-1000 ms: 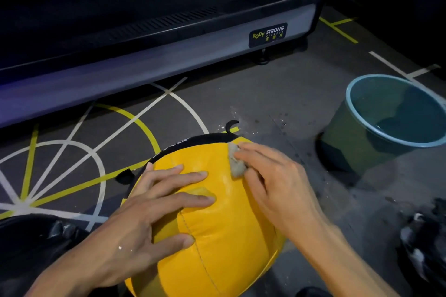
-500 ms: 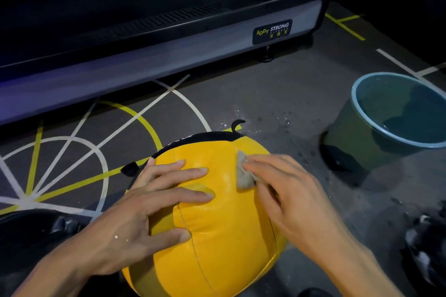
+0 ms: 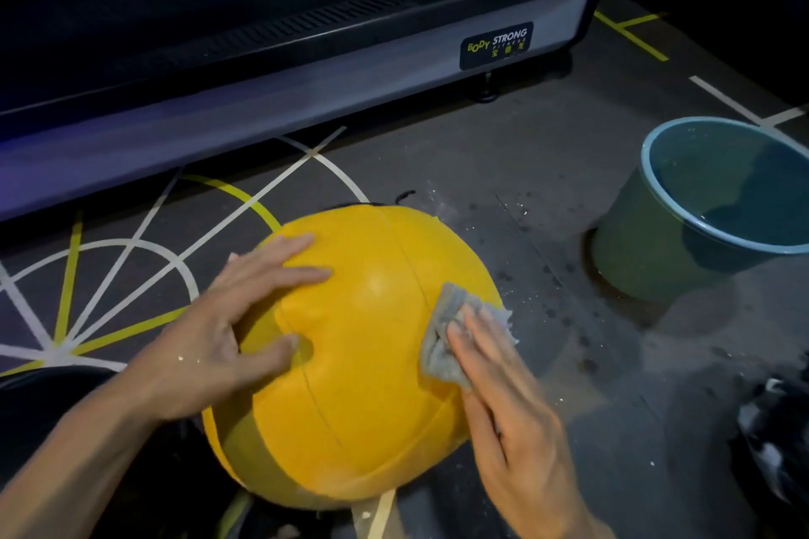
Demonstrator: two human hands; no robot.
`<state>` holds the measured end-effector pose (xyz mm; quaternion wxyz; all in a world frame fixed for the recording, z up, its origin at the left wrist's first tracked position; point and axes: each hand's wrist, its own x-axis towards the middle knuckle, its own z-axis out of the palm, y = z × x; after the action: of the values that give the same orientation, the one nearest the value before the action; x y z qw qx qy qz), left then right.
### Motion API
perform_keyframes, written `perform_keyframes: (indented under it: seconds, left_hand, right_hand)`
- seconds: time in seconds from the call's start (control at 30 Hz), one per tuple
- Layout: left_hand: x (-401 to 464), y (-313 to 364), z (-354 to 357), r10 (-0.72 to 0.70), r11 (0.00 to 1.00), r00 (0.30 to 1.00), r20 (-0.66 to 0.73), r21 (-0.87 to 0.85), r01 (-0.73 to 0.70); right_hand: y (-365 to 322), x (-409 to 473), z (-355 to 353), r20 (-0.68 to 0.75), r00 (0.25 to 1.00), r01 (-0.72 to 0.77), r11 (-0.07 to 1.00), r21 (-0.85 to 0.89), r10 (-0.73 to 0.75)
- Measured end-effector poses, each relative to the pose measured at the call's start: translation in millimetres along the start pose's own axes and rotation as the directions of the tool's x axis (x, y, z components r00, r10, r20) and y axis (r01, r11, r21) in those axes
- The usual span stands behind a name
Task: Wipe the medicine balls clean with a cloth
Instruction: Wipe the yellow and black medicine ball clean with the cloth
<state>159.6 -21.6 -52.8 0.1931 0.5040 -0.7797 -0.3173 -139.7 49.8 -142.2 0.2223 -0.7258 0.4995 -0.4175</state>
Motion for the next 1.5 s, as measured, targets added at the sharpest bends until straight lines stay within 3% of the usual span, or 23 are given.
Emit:
perform_keyframes:
  seconds: [0.1, 0.3, 0.4, 0.47, 0.53, 0.63, 0.7, 0.97, 1.07, 1.17, 1.3, 1.37, 1.43, 1.5]
  left_hand:
    - [10.4, 1.8, -8.1, -0.024, 0.996, 0.996, -0.083, 0.085, 0.031]
    - [39.9, 8.5, 4.5, -0.032, 0.965, 0.993, -0.111, 0.256, 0.06]
    - [42.1, 2.5, 5.1, -0.028, 0.959, 0.993, -0.117, 0.277, 0.06]
    - [42.7, 0.2, 5.4, -0.035, 0.959, 0.995, -0.098, 0.276, 0.061]
    - [44.4, 0.3, 5.0, -0.04, 0.957, 0.995, -0.086, 0.283, 0.063]
    - [46.4, 4.4, 6.2, -0.039, 0.959, 0.996, -0.08, 0.276, 0.059]
    - [44.2, 6.6, 7.7, -0.035, 0.963, 0.996, -0.082, 0.264, 0.055]
    - [36.8, 21.6, -8.7, -0.091, 0.971, 0.989, -0.113, 0.211, 0.114]
    - [47.1, 20.8, -12.3, -0.222, 0.94, 0.975, 0.012, 0.269, 0.211]
    - [44.8, 14.4, -11.5, -0.274, 0.943, 0.958, 0.08, 0.218, 0.252]
    - [42.2, 15.8, -12.6, -0.318, 0.938, 0.946, 0.07, 0.172, 0.302]
    - [42.4, 16.5, -14.1, -0.337, 0.932, 0.939, 0.073, 0.168, 0.322]
    - [39.8, 17.6, -12.9, -0.335, 0.932, 0.94, 0.068, 0.172, 0.32]
    - [37.1, 18.1, -9.2, -0.329, 0.931, 0.943, 0.055, 0.187, 0.314]
  right_hand:
    - [4.9, -11.2, 14.5, 0.056, 0.998, 0.019, 1.0, -0.012, -0.019]
    - [3.8, -14.2, 46.9, 0.185, 0.929, 0.354, 0.913, -0.201, -0.319]
    - [20.8, 9.5, 32.7, 0.202, 0.916, 0.387, 0.893, -0.228, -0.346]
    - [34.6, 33.6, 25.6, 0.096, 0.958, 0.284, 0.946, -0.16, -0.271]
    - [43.4, 56.3, 22.4, -0.046, 0.997, 0.065, 0.998, 0.005, -0.064]
    - [42.7, 76.7, 19.9, -0.157, 0.933, -0.277, 0.924, 0.262, 0.324]
    - [32.0, 71.2, 22.0, -0.16, 0.911, -0.324, 0.899, 0.295, 0.381]
    - [5.1, -11.6, 30.9, -0.059, 0.998, -0.017, 0.992, 0.127, 0.025]
    - [8.6, -28.9, 31.2, 0.032, 0.985, 0.169, 0.985, 0.03, -0.169]
    - [22.6, -29.6, 27.7, 0.041, 0.971, 0.237, 0.971, 0.011, -0.237]
    - [31.4, -17.2, 30.2, 0.003, 0.995, 0.102, 0.985, 0.136, -0.103]
    - [35.3, 3.5, 25.9, -0.06, 0.993, -0.087, 0.966, 0.242, 0.105]
    - [42.8, 28.2, 20.1, -0.089, 0.941, -0.289, 0.912, 0.292, 0.327]
    - [40.3, 34.7, 16.7, -0.094, 0.919, -0.344, 0.896, 0.281, 0.383]
